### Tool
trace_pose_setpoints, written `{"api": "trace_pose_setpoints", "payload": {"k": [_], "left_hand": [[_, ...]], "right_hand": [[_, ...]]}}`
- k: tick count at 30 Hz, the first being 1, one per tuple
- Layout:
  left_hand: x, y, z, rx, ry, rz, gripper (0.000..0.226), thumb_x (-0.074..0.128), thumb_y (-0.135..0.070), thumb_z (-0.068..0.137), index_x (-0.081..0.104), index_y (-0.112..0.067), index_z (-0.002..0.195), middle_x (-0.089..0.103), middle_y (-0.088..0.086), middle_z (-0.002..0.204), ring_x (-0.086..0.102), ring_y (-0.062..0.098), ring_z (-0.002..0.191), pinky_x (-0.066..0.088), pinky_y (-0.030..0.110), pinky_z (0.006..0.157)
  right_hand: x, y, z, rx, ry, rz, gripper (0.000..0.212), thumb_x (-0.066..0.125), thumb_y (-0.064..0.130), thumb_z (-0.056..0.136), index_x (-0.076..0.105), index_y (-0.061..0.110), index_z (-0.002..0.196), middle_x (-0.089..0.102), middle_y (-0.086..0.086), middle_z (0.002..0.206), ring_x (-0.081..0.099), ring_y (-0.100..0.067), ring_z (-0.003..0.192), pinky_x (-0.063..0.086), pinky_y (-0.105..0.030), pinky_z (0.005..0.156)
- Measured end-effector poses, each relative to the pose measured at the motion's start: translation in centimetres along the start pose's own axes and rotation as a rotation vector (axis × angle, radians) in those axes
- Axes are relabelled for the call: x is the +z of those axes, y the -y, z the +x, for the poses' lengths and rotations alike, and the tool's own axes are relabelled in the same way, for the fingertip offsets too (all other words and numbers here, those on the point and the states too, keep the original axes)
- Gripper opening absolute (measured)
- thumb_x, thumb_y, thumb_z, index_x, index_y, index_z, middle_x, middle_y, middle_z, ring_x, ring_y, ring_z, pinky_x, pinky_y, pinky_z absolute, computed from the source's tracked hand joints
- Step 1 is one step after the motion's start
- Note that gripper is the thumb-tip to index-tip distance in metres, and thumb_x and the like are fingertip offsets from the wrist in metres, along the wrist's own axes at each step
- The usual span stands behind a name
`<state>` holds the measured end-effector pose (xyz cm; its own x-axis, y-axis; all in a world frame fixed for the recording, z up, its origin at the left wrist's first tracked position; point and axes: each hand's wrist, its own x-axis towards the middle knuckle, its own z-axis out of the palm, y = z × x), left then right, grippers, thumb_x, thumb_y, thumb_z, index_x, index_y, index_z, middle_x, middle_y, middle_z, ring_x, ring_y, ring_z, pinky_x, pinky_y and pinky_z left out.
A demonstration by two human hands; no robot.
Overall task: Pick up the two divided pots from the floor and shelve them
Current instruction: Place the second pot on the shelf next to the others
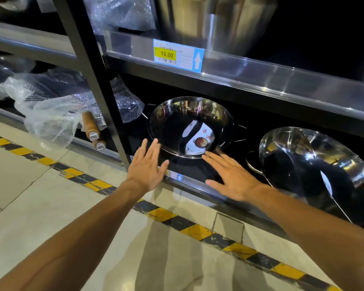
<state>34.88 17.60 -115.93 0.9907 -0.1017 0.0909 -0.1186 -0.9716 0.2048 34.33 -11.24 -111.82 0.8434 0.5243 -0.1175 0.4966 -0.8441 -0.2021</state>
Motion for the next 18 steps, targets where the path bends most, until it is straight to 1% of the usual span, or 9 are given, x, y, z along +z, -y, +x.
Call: {"api": "trace_pose_setpoints", "payload": {"k": [1,3,5,7,9,14,16,18], "left_hand": [[0.1,0.1,0.1,0.02,-0.011,0.009,0.067,0.023,-0.052,0.1,0.016,-0.015,0.155,0.006,0.006,0.165,-0.008,0.025,0.151,0.007,0.045,0.123],[0.5,0.2,-0.4,0.125,-0.037,0.004,0.066,0.023,-0.053,0.099,0.019,-0.018,0.155,0.01,0.01,0.165,-0.003,0.026,0.152,0.011,0.047,0.122],[1.0,0.3,-0.9,0.183,-0.03,-0.015,0.065,0.025,-0.051,0.099,0.017,-0.02,0.156,0.01,0.008,0.165,0.0,0.024,0.152,0.014,0.047,0.122],[1.1,0.5,-1.0,0.169,-0.032,-0.006,0.064,0.026,-0.05,0.1,0.014,-0.022,0.156,0.009,0.006,0.165,0.002,0.025,0.152,0.015,0.047,0.122],[1.1,0.6,-0.8,0.151,-0.041,0.043,0.064,0.022,-0.051,0.1,0.014,-0.023,0.156,0.01,0.006,0.165,0.002,0.028,0.152,0.014,0.048,0.122],[1.6,0.6,-0.5,0.112,-0.018,0.112,0.066,0.016,-0.054,0.099,0.009,-0.023,0.157,0.008,0.007,0.165,-0.004,0.033,0.151,0.012,0.05,0.122],[1.5,0.5,-0.3,0.106,-0.008,0.121,0.068,0.014,-0.055,0.098,0.007,-0.022,0.157,0.006,0.008,0.165,-0.007,0.033,0.151,0.01,0.05,0.122],[1.3,0.3,-0.2,0.103,-0.001,0.114,0.07,0.011,-0.057,0.096,0.006,-0.022,0.157,0.003,0.008,0.165,-0.01,0.032,0.151,0.007,0.049,0.122]], "right_hand": [[0.2,0.2,0.1,-0.004,-0.015,-0.006,0.078,0.042,0.056,0.098,0.002,0.029,0.159,0.0,0.011,0.167,-0.003,-0.019,0.154,-0.001,-0.033,0.122],[0.7,0.3,0.4,0.048,-0.042,-0.033,0.08,0.039,0.059,0.098,-0.002,0.027,0.159,-0.003,0.007,0.167,-0.006,-0.023,0.154,0.007,-0.04,0.123],[1.3,0.1,0.6,0.115,-0.015,-0.071,0.084,0.035,0.063,0.097,-0.007,0.025,0.158,-0.01,0.003,0.167,-0.014,-0.026,0.153,0.011,-0.046,0.123],[1.8,-0.2,0.8,0.131,0.019,-0.099,0.088,0.033,0.066,0.095,-0.013,0.026,0.157,-0.017,0.002,0.166,-0.021,-0.027,0.151,0.009,-0.047,0.124],[2.1,-0.4,1.0,0.125,0.026,-0.107,0.09,0.033,0.069,0.094,-0.016,0.026,0.157,-0.02,0.002,0.165,-0.025,-0.027,0.15,0.008,-0.048,0.124],[1.9,-0.2,1.8,0.149,0.054,-0.047,0.092,0.038,0.068,0.093,-0.016,0.029,0.156,-0.025,0.004,0.164,-0.033,-0.024,0.146,0.005,-0.049,0.122],[1.4,0.0,2.2,0.168,0.09,-0.044,0.092,0.039,0.067,0.093,-0.015,0.029,0.157,-0.023,0.003,0.164,-0.031,-0.025,0.147,0.006,-0.049,0.122],[0.5,0.2,2.6,0.185,0.123,-0.022,0.089,0.04,0.066,0.094,-0.011,0.029,0.158,-0.015,0.002,0.166,-0.021,-0.026,0.151,0.008,-0.048,0.123]]}}
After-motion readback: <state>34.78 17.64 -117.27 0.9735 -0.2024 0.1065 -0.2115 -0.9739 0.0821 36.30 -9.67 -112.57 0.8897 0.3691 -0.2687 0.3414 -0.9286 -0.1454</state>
